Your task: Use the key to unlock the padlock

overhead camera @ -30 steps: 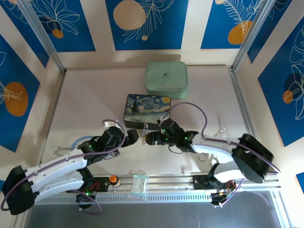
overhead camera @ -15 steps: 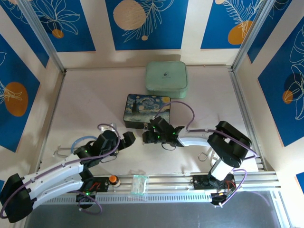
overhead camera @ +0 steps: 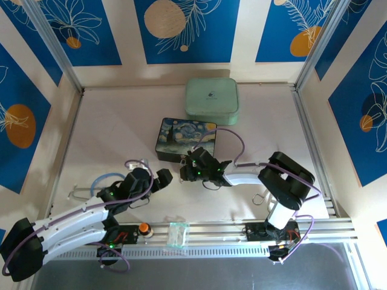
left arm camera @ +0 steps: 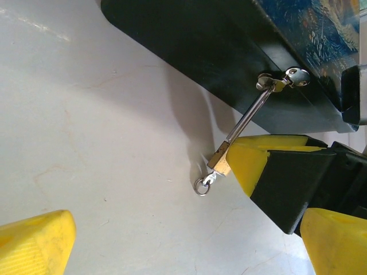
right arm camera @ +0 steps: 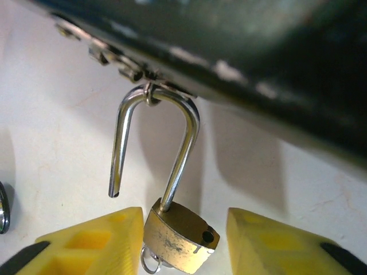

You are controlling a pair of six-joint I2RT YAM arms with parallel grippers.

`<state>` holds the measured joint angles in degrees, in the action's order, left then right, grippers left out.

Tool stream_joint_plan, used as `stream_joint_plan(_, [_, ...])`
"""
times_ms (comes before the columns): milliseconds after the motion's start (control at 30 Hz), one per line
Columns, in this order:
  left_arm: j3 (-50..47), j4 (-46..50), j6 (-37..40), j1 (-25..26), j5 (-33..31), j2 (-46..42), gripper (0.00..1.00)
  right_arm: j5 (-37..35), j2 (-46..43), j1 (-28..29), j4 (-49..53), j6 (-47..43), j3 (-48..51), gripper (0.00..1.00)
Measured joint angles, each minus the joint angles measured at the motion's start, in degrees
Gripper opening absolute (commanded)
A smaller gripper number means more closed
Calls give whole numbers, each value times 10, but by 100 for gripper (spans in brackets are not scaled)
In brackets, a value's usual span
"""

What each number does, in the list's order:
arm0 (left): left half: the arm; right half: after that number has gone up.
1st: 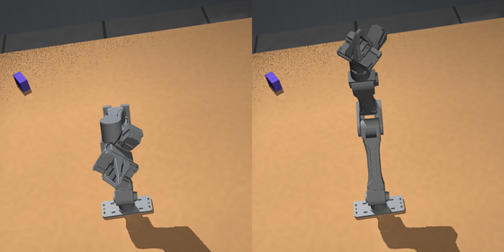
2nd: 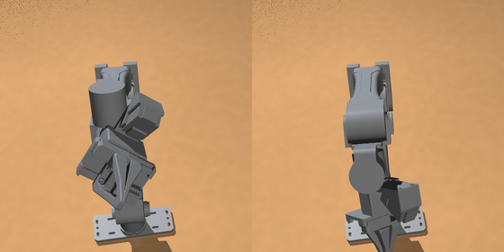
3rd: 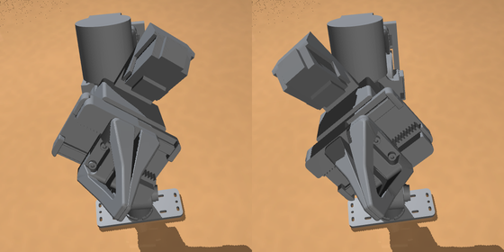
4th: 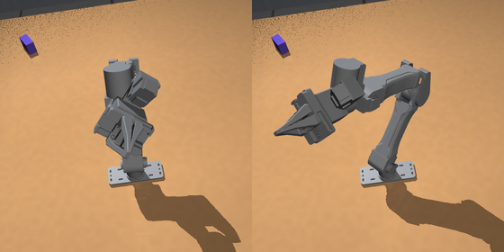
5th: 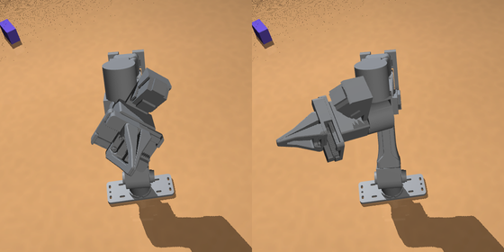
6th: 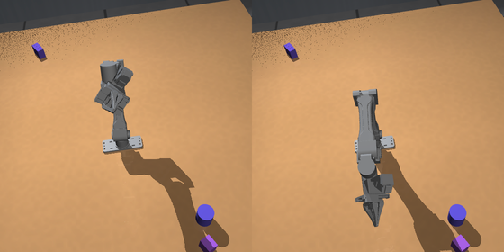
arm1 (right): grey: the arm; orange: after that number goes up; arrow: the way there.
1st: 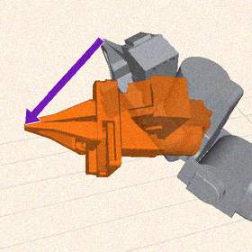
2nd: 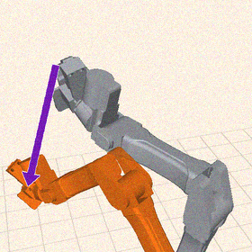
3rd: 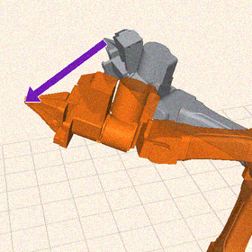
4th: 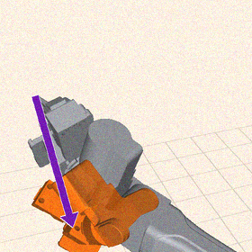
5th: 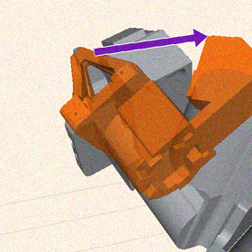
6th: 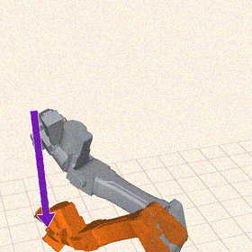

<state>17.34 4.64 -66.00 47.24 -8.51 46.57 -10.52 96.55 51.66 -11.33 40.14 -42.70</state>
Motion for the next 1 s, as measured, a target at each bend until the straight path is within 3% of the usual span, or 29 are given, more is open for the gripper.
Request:
stream_joint_plan(167, [-6,-9,-6,0,0,-3,100,1,0,1,-11,2,5,30])
stream_joint_plan(267, [-10,-8,-11,0,-1,-9,99,10,-2,-2,-44,7,22,20])
stream_joint_plan(400, [-11,-8,-12,0,-3,-16,100,42,-5,-14,-109,15,52,20])
stream_joint_plan(567, [-11,-3,-10,0,-21,-18,100,46,-18,-13,-102,26,60,39])
stream_joint_plan(700, [-11,-2,-2,0,-31,-10,99,-3,-27,17,-19,40,35,59])
stream_joint_plan(1000, [-5,-4,10,-5,-33,17,100,-62,8,64,63,54,-31,64])
